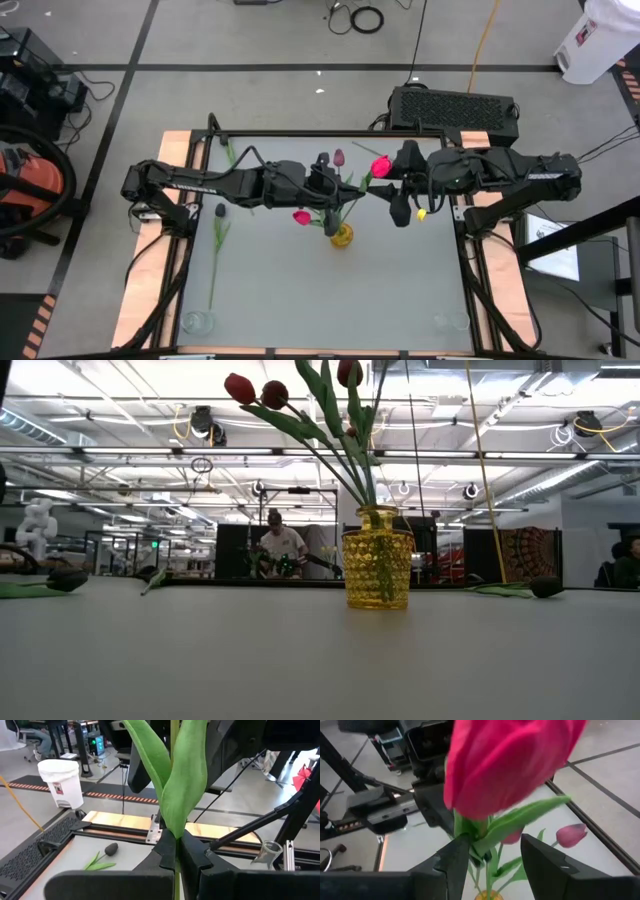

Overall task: Sort flowers into vase by color
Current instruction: Put the pink flower into the yellow vase

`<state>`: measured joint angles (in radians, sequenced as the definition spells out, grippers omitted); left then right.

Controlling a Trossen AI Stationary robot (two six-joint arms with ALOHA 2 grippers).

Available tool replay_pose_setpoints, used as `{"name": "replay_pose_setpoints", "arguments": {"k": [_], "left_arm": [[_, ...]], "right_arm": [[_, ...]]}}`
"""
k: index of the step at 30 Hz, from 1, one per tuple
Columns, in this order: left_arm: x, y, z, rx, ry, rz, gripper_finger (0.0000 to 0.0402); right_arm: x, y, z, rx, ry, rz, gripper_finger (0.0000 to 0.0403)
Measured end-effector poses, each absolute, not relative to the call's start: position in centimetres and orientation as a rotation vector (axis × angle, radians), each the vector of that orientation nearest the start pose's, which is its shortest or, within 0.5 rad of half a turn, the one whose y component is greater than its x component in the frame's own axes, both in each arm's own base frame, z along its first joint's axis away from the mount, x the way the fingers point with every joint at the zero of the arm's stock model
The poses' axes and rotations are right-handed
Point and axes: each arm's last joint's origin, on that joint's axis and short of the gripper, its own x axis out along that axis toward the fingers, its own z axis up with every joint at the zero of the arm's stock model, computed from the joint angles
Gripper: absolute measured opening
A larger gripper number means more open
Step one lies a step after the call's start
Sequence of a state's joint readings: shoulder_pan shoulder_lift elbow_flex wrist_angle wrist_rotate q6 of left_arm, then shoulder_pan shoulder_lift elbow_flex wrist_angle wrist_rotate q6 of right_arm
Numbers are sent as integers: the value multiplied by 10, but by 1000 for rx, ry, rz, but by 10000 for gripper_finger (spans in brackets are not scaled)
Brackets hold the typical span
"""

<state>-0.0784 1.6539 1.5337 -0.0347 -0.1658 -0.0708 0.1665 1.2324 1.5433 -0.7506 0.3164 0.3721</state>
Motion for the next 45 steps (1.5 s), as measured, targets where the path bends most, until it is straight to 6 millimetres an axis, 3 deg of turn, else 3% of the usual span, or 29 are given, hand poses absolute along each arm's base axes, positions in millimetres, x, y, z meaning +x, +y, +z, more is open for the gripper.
{"name": "replay_pose_setpoints", "arguments": {"k": [13,18,23,29,34,45], "left_arm": [[387,-27,386,-61,113,46,3],[386,-28,398,-63,86,29,3],[385,-27,401,-60,85,31,3],[385,-27,399,-58,126,37,3],[385,-27,398,-59,130,45,5],[383,-28,392,-116,194,62,57]], "right_arm": [[234,30,449,281,340,-213,171],[237,31,449,285,324,-210,167],[243,32,446,275,337,-207,120],[244,32,446,235,339,-190,15],[244,32,445,222,348,-189,5],[244,32,444,201,367,-174,1]]}}
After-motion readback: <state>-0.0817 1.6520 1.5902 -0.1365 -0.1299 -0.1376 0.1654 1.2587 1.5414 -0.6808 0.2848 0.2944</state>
